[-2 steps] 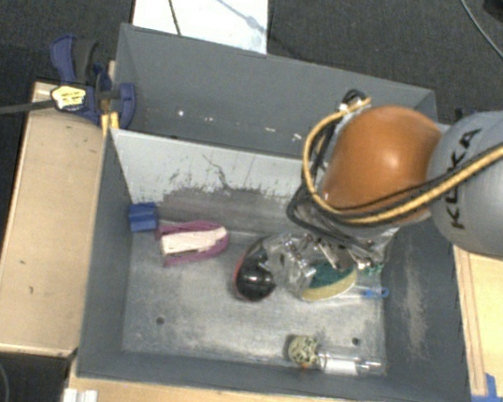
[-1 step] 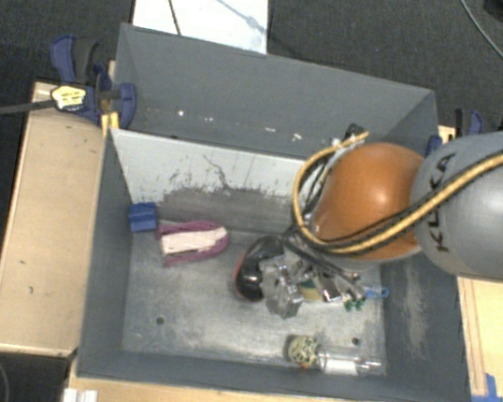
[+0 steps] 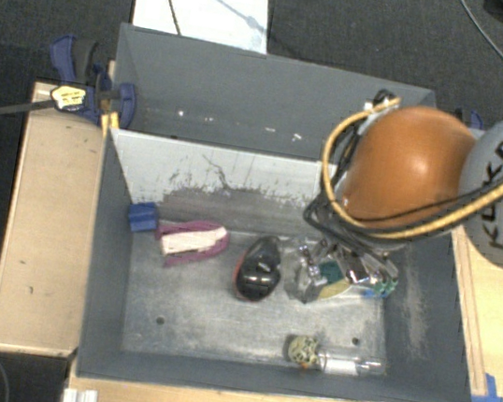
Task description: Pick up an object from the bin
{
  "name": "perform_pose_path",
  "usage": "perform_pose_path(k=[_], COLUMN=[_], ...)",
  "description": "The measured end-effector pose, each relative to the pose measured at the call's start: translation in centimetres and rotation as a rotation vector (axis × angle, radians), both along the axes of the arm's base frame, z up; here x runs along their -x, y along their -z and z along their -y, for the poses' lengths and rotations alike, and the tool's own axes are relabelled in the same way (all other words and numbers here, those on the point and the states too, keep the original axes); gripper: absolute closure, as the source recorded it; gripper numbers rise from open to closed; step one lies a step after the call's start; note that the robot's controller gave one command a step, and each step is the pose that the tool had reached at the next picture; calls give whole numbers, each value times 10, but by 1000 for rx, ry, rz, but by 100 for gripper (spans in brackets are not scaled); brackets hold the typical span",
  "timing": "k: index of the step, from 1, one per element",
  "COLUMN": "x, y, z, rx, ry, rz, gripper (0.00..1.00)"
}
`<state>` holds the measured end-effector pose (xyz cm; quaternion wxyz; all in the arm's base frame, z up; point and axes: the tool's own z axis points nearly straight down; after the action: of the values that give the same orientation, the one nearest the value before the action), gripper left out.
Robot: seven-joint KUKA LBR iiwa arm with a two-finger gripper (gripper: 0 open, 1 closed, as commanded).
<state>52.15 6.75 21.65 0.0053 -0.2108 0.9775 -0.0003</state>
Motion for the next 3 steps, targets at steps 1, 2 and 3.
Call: perform_pose_path(k=[1,2,3], x=[-37,-41,-36], y=[-3,56,95], z=[6,3,4], rx=[1,1,0], ry=[-102,-20,196], rz=[-4,-13,-12], gripper=[100,100,100])
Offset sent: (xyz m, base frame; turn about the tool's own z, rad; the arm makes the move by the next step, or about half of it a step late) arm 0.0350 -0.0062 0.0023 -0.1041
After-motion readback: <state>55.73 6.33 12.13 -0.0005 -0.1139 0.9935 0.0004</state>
